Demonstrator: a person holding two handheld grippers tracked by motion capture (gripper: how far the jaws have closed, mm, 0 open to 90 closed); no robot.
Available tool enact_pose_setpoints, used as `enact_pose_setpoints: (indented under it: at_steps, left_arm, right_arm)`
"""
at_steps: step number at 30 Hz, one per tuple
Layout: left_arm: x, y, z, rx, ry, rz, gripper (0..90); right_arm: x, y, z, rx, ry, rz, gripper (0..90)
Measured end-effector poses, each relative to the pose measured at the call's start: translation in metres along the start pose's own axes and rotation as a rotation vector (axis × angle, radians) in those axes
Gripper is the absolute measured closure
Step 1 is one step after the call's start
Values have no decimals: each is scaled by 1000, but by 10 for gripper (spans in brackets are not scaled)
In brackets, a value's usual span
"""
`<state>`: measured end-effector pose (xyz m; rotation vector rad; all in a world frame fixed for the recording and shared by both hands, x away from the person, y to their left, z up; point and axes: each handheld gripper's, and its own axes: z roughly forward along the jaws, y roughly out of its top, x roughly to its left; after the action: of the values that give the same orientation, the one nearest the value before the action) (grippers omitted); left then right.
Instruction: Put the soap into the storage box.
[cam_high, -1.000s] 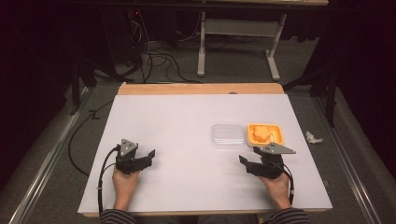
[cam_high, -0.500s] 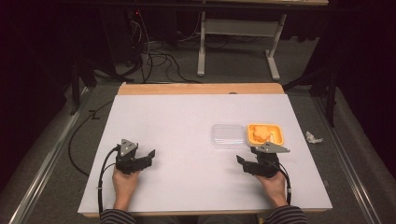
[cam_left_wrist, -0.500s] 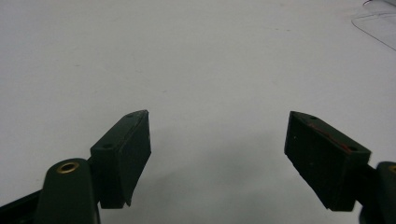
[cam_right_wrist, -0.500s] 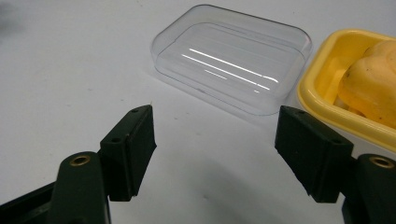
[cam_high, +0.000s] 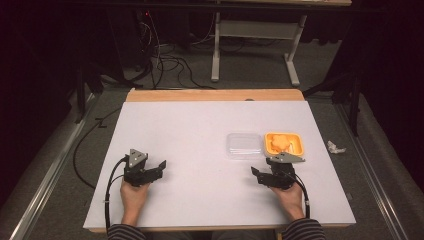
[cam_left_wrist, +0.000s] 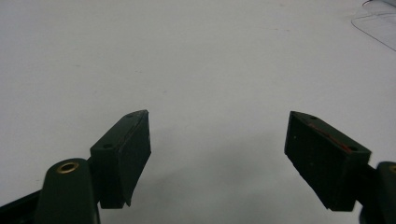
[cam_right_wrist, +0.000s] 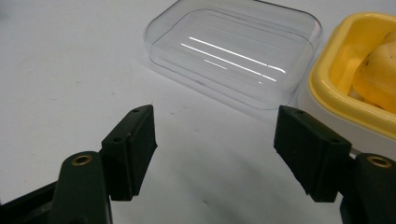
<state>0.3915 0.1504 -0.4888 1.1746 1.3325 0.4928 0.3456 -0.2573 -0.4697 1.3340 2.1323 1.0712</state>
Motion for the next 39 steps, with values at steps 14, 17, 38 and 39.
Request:
enact_pose_setpoints:
  at_steps: [14, 17, 38, 39]
  left_arm:
    - [0, 0, 0, 0, 0, -1, 231]
    - [0, 0, 0, 0, 0, -1, 231]
    - [0, 0, -1, -3, -11, 1, 222]
    - [0, 0, -1, -4, -12, 1, 221]
  right_arm:
    - [1, -2, 8, 20, -10, -3, 302]
    - [1, -2, 10, 23, -14, -6, 302]
    - [8, -5, 12, 17, -74, -62, 297]
    - [8, -5, 12, 16, -72, -60, 296]
